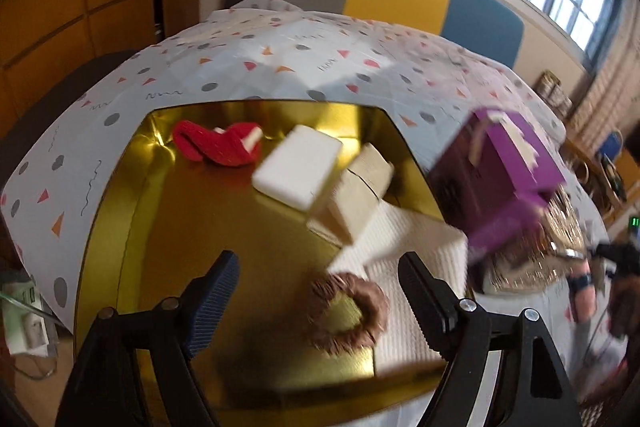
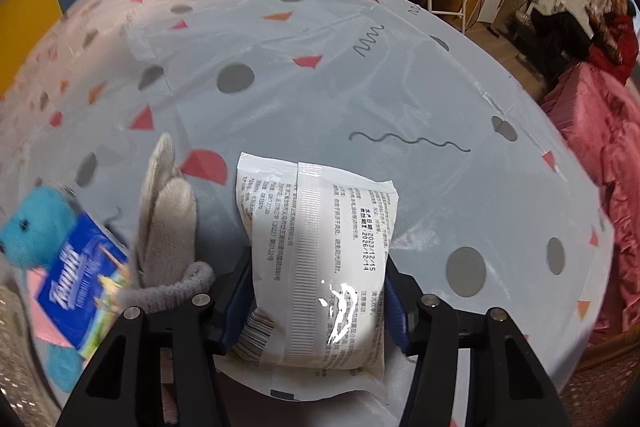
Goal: Organize soft objects
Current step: 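Drop the red doll into the gold tray with the left tool, then carry the white packet to the gold tray and release it with the right tool, then move both tools to the blue teddy bear and Tempo tissue pack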
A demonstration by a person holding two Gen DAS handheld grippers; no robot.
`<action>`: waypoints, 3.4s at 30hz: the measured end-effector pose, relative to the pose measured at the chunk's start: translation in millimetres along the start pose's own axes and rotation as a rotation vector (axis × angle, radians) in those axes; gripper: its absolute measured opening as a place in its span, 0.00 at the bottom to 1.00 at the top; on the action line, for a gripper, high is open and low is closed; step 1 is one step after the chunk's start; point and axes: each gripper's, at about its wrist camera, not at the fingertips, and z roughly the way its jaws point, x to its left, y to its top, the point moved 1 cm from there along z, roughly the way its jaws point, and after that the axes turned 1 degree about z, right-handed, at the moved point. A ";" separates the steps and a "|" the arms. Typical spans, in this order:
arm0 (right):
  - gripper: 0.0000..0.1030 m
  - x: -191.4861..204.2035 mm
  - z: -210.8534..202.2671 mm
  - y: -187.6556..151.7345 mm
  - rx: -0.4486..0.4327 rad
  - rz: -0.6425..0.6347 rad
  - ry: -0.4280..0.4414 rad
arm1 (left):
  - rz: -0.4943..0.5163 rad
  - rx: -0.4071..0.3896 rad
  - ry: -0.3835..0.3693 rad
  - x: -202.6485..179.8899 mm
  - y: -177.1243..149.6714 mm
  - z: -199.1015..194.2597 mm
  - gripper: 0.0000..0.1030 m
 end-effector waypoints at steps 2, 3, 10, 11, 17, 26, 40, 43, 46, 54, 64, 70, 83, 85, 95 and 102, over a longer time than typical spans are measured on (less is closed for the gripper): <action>0.54 -1.9 -10.4 3.8 -0.048 0.018 0.026 | 0.018 0.009 -0.002 -5.7 -4.6 -2.8 0.80; 0.54 -2.4 -15.0 5.0 -0.069 0.025 0.038 | 0.024 0.011 -0.002 -7.7 -6.0 -3.6 0.80; 0.54 17.4 -44.3 5.6 -0.184 -0.058 0.179 | 0.068 0.001 -0.005 -17.8 -12.1 -12.0 0.80; 0.54 22.2 -46.4 5.5 -0.199 -0.082 0.182 | 0.079 -0.012 -0.003 -19.7 -11.8 -15.7 0.80; 0.54 42.2 -55.1 0.1 -0.234 -0.162 0.217 | 0.111 -0.053 0.015 -23.0 -8.3 -32.9 0.81; 0.54 72.5 -83.8 -17.6 -0.216 -0.232 0.331 | 0.120 -0.073 0.019 -20.9 -9.8 -41.7 0.85; 0.54 187.8 -190.0 -88.1 -0.273 -0.548 0.581 | 0.067 -0.079 0.022 -4.6 -13.8 -42.2 0.86; 0.54 222.3 -218.1 -121.5 -0.277 -0.656 0.657 | 0.037 -0.078 0.028 6.5 -13.6 -42.1 0.86; 0.54 250.0 -242.9 -157.3 -0.282 -0.759 0.718 | -0.010 -0.086 0.043 23.6 -10.5 -43.8 0.86; 0.54 312.9 -270.9 -257.2 -0.210 -1.031 0.803 | -0.162 -0.146 0.153 92.0 -0.8 -60.8 0.86; 0.56 365.5 -202.9 -330.6 -0.007 -1.146 0.704 | -0.201 -0.117 0.163 109.5 -11.8 -57.5 0.86; 0.66 362.7 -181.2 -337.6 0.042 -1.120 0.711 | -0.170 -0.123 0.155 99.6 -11.8 -57.5 0.86; 0.71 312.1 -239.7 -304.6 -0.194 -1.047 0.843 | -0.103 -0.144 0.144 76.0 -8.6 -66.3 0.86; 0.71 303.0 -243.6 -298.3 -0.226 -1.036 0.833 | -0.082 -0.150 0.140 69.2 -8.4 -68.0 0.86; 0.71 247.2 -247.8 -243.4 -0.359 -0.872 0.767 | 0.006 -0.151 0.113 38.4 -11.1 -71.0 0.87; 0.71 204.8 -235.5 -186.8 -0.414 -0.723 0.663 | 0.049 -0.144 0.093 23.1 -12.6 -69.7 0.87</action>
